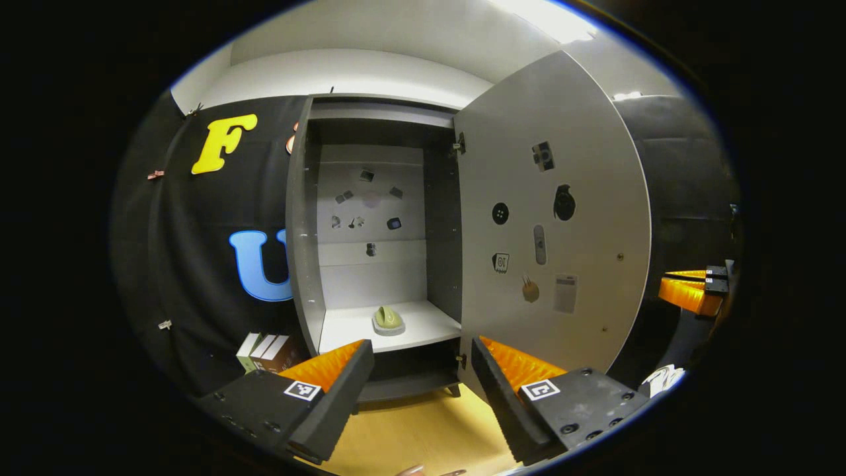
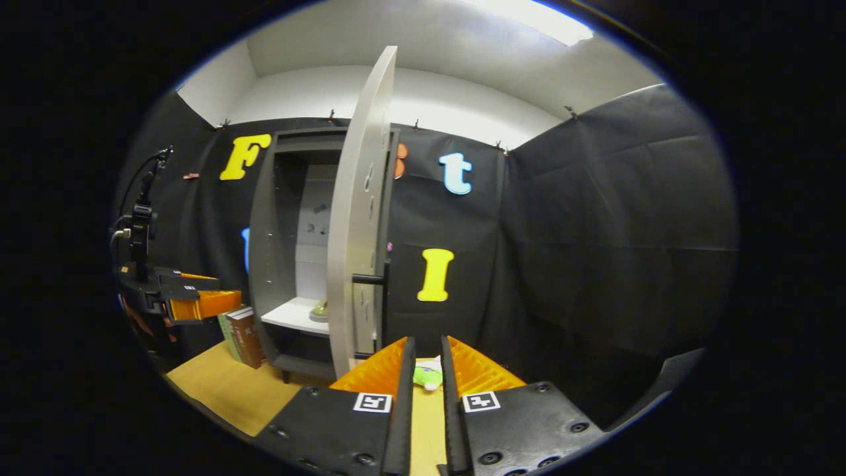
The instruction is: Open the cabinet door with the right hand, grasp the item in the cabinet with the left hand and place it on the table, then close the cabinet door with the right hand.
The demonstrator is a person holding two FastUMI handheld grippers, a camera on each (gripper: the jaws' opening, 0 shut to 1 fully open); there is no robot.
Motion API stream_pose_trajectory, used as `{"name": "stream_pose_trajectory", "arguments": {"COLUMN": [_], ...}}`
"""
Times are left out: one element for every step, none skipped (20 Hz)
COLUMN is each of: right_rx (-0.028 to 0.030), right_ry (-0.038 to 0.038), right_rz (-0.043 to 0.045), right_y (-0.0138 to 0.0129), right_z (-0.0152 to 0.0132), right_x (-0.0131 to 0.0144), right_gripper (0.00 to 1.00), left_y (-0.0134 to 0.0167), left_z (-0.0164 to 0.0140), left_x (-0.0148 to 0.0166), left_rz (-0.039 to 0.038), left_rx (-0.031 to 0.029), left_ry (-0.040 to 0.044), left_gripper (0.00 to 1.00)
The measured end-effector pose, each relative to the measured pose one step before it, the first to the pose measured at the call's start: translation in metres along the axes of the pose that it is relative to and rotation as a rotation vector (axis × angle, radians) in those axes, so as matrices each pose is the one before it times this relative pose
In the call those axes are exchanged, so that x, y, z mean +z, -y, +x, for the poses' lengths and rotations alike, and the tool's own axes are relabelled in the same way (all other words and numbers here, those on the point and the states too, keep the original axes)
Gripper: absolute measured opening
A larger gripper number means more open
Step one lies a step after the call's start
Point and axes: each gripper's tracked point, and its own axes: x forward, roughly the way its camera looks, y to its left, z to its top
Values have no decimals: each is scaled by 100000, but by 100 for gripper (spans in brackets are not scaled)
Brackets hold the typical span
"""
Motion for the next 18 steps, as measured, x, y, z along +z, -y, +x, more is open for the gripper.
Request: {"name": "stream_pose_trajectory", "arguments": {"right_rx": [-3503, -2303, -2325, -2788, -1465, -1230, -674, -525, -1339, -2021, -1625, -1710, -1549, -1198, -799, -486, -1467, -1631], "right_ry": [-430, -608, -651, 159, 75, 700, 988, 1720, 1963, 1891, 2296, 1940, 1384, 584, 528, 575, 1114, 1563], "right_rz": [316, 328, 53, -545, -327, -571, -288, 89, -240, -587, -842, -1144, -1474, -1928, -1843, -1379, -623, -27], "right_y": [454, 482, 593, 710, 376, 462, 391, 337, 435, 672, 498, 655, 511, 489, 390, 408, 441, 530], "right_z": [49, -102, 168, 320, 564, 678, 843, 919, 1192, 1183, 1279, 1222, 1247, 1235, 1070, 957, 1233, 899], "right_x": [-215, -137, -230, -133, -11, 18, 32, 129, 218, 70, 180, -29, -127, -240, -272, -202, 35, 146], "right_gripper": [30, 39, 44, 55, 67, 75, 80, 88, 93, 98, 98, 98, 98, 98, 98, 98, 98, 98], "left_y": [-628, -561, -281, -192, -275, -287, -340, -535, -530, -427, -222, -61, -187, -186, -189, -292, -152, -296], "left_z": [629, 787, 968, 1141, 1157, 1389, 1478, 1485, 1604, 1624, 1809, 1839, 1699, 1811, 1889, 1735, 1524, 1459], "left_x": [-116, -69, -76, -97, -303, -272, -118, 85, 107, 138, -26, 92, 53, -17, 53, -68, -309, -61], "left_rz": [433, -44, -610, -1278, -1930, -1856, -1511, -963, -404, 0, 93, -226, -579, -1092, -1165, -1514, -1693, -1617], "left_rx": [105, -33, -646, -746, -324, -437, 243, 1158, 1881, 1553, 747, 421, 301, -15, -35, 220, -234, 179], "left_ry": [-636, -785, -609, -588, -1167, -1605, -1528, -635, -767, -953, -767, -804, -1202, -1453, -1008, -1585, -2636, -1832], "left_gripper": [94, 94, 94, 94, 94, 92, 94, 94, 94, 94, 94, 94, 94, 94, 94, 94, 93, 93]}}
